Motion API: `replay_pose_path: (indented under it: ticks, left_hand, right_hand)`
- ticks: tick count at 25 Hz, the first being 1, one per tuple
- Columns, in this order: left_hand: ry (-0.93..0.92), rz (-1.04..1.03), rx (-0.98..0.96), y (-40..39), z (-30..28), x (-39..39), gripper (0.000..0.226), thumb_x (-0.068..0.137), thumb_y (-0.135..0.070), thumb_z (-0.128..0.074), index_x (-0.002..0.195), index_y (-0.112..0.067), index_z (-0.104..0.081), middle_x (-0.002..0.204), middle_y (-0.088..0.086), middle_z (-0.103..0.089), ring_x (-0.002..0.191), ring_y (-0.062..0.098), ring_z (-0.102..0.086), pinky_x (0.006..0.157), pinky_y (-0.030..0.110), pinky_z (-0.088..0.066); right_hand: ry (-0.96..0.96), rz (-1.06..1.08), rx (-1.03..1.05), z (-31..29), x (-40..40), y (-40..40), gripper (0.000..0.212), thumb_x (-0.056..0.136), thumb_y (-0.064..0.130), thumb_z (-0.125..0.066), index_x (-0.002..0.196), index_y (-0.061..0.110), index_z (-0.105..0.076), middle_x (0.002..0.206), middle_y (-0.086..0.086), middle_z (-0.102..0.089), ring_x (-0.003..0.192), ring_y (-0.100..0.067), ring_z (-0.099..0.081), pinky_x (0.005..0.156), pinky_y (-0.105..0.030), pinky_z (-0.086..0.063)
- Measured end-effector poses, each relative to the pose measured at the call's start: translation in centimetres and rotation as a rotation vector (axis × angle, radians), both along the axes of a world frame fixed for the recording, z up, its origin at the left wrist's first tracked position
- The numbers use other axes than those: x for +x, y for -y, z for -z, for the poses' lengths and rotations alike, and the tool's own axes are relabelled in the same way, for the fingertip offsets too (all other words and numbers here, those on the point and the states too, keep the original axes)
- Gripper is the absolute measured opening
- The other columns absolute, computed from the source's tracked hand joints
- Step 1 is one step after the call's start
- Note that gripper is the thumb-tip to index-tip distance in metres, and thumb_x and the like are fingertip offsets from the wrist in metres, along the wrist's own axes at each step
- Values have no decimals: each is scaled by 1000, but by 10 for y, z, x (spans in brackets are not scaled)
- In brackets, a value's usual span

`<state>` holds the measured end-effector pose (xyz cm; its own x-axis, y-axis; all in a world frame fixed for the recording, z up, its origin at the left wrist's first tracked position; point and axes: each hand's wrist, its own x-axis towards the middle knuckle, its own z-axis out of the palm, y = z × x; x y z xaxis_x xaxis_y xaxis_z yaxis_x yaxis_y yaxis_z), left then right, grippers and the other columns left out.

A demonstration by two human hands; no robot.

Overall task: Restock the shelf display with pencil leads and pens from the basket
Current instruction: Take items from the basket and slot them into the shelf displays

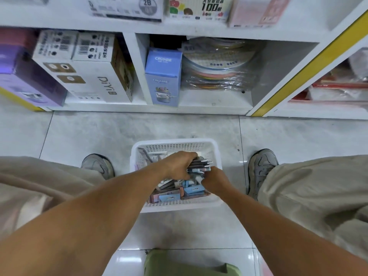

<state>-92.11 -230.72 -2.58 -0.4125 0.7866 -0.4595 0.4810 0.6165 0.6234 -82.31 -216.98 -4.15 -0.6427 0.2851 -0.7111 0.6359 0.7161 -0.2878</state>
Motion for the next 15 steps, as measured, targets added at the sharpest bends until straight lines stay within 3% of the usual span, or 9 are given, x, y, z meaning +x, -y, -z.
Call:
replay_pose_path:
  ticks: [4, 6, 9, 12, 15]
  left_hand:
    - [56, -176, 93, -10, -13, 8, 34, 72, -12, -78, 98, -20, -56, 90, -5, -65, 82, 15, -61, 66, 25, -45]
    - [107, -298, 164, -17, -23, 6, 32, 71, -9, -77, 94, -19, -58, 85, -3, -66, 78, 13, -63, 66, 25, -48]
    - [235, -518, 262, -22, -36, -2, 27, 70, -4, -78, 90, -10, -61, 79, 7, -67, 70, 14, -63, 64, 31, -52]
    - [355, -688, 298, -19, -41, -8, 20, 70, -4, -81, 83, -8, -65, 73, 7, -68, 62, 13, -66, 59, 27, -55]
    - [550, -864, 382, -12, -43, -9, 18, 72, -1, -81, 87, -4, -72, 76, 10, -74, 70, 22, -72, 62, 30, -58]
  right_hand:
    - [-26, 90, -71, -9, -1, -12, 23, 87, 3, -54, 103, -2, -70, 105, -18, -72, 101, -33, -69, 86, -35, -56]
    - [-93, 238, -147, -16, -2, -15, 21, 80, -4, -58, 95, -1, -72, 97, -19, -73, 93, -33, -71, 86, -44, -58]
    - [-206, 419, -260, -27, -9, -20, 18, 81, -6, -57, 82, 8, -69, 85, -18, -73, 77, -30, -73, 79, -46, -61]
    - [-266, 536, -403, -40, -18, -22, 15, 82, -3, -62, 91, 7, -69, 87, -20, -72, 69, -23, -71, 70, -38, -62]
    - [-305, 509, -569, -52, -23, -19, 29, 79, -3, -63, 104, 10, -69, 93, -14, -75, 82, -23, -73, 78, -39, -61]
